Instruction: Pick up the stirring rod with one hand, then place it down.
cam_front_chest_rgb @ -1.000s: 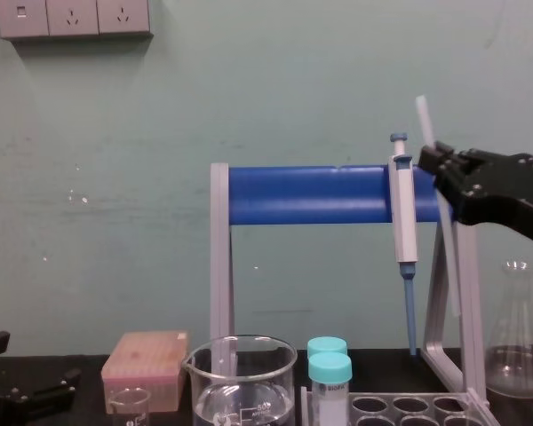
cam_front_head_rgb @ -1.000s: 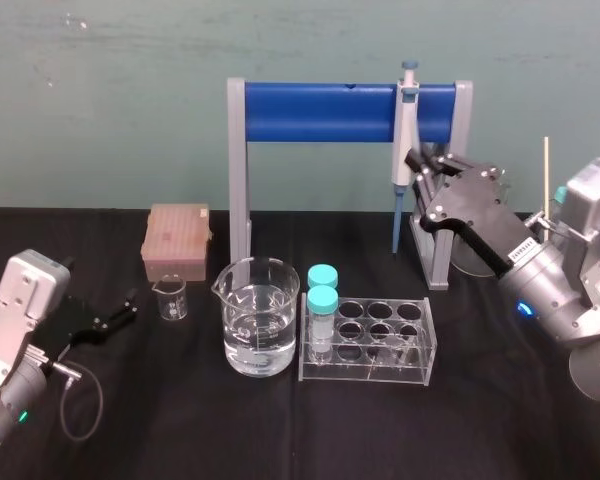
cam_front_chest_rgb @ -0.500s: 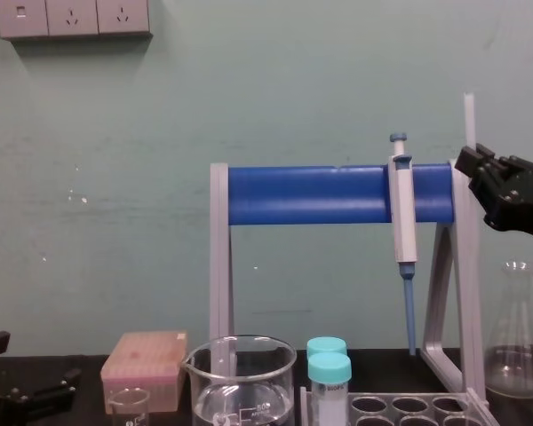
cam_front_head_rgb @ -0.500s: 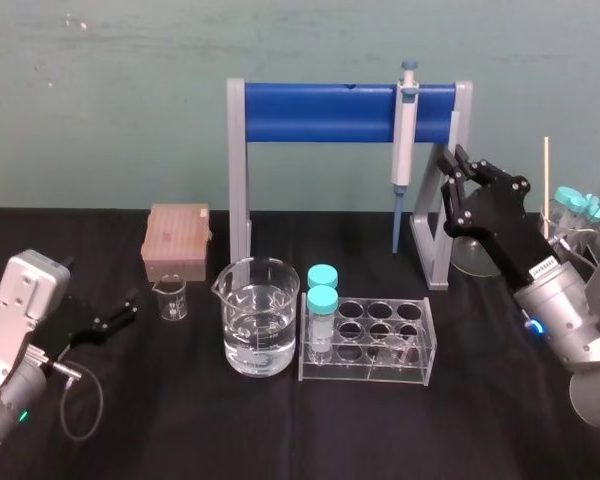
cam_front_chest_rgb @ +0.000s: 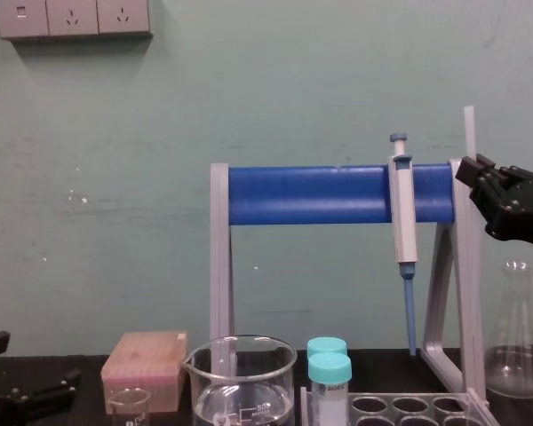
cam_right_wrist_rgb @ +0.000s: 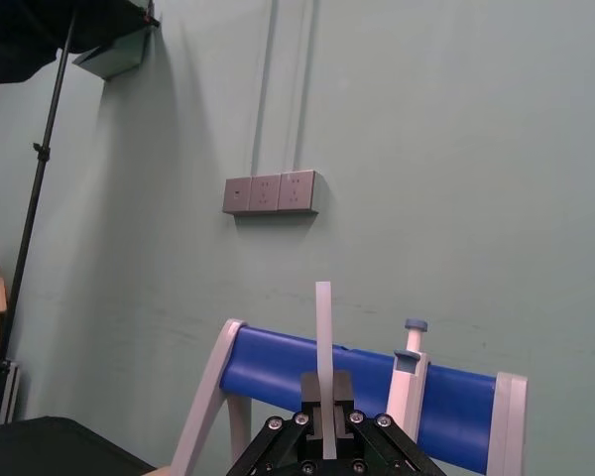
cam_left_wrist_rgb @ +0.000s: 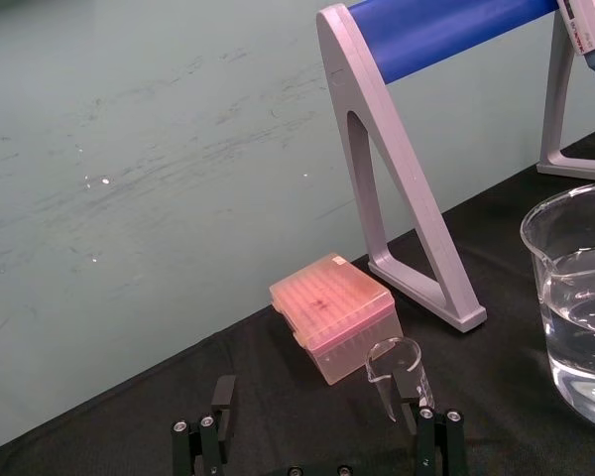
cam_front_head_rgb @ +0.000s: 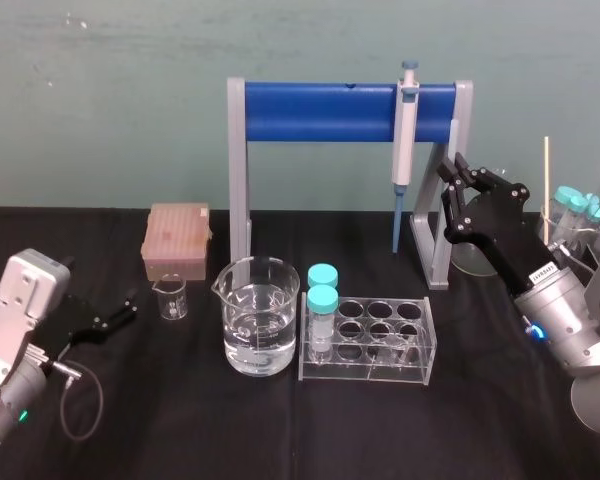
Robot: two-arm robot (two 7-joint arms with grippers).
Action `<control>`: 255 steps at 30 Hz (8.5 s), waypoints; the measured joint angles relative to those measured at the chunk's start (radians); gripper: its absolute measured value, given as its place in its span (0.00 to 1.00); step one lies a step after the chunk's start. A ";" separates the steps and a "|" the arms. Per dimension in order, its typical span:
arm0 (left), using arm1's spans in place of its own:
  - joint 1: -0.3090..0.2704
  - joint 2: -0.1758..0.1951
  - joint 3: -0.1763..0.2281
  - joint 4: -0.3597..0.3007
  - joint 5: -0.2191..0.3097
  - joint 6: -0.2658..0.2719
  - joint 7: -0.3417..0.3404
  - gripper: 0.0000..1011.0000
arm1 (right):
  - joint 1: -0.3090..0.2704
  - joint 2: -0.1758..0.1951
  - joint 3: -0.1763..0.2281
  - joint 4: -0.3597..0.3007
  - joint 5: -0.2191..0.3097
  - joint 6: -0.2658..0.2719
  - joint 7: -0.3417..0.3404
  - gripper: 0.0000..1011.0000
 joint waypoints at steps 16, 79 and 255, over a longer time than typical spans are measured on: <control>0.000 0.000 0.000 0.000 0.000 0.000 0.000 0.99 | 0.001 0.001 -0.002 0.000 0.001 0.000 0.001 0.06; 0.000 0.000 0.000 0.000 0.000 0.000 0.000 0.99 | 0.002 0.001 -0.003 0.000 0.001 0.000 0.001 0.06; 0.000 0.000 0.000 0.000 0.000 0.000 0.000 0.99 | -0.004 0.004 -0.042 0.140 0.125 0.195 0.224 0.42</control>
